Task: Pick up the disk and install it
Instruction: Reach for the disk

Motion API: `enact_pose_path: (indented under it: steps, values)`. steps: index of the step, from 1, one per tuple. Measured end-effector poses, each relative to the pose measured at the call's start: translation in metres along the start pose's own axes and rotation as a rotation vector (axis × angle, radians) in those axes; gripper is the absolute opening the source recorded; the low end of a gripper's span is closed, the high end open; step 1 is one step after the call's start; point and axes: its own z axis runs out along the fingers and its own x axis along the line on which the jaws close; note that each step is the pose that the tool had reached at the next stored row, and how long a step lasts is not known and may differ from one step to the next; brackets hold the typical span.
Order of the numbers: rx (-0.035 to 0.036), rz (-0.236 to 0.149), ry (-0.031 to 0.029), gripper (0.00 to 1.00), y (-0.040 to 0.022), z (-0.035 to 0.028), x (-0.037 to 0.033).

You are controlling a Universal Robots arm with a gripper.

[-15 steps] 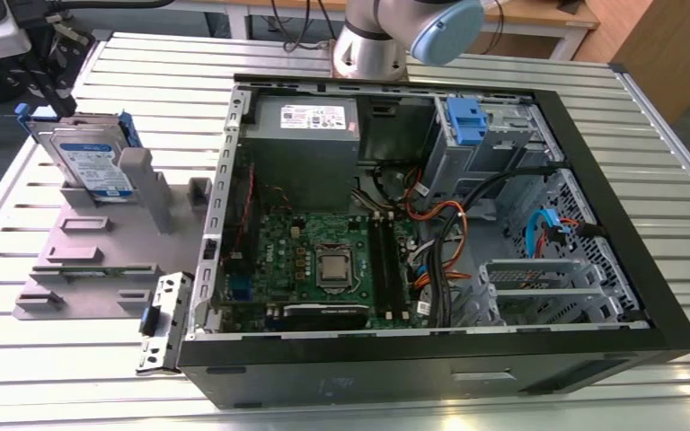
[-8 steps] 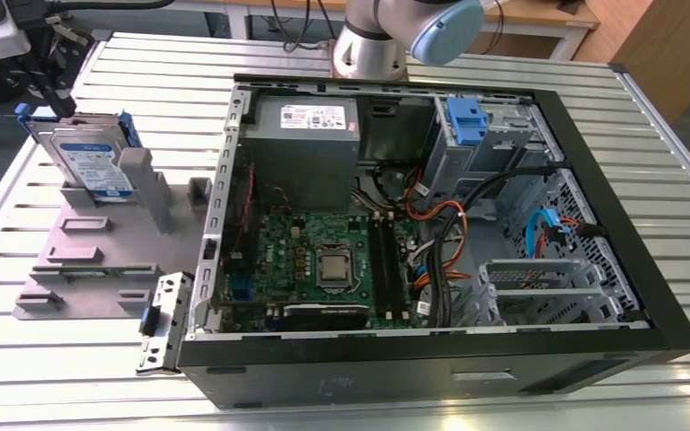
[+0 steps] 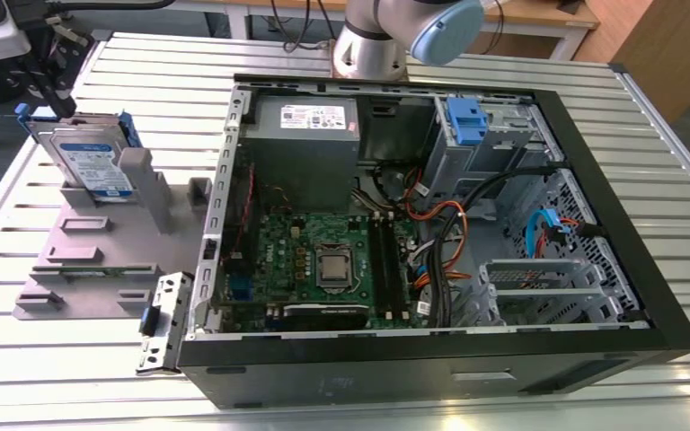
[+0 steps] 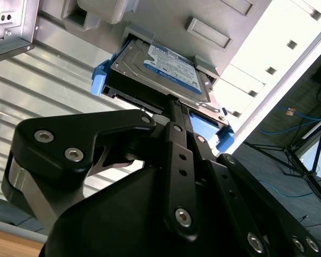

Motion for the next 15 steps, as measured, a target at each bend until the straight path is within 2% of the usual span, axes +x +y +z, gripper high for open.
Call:
enact_pose_path:
  steps: [15]
  values:
    - [0.0002,0.0,0.0003,0.11,0.0001,-0.0017,0.0]
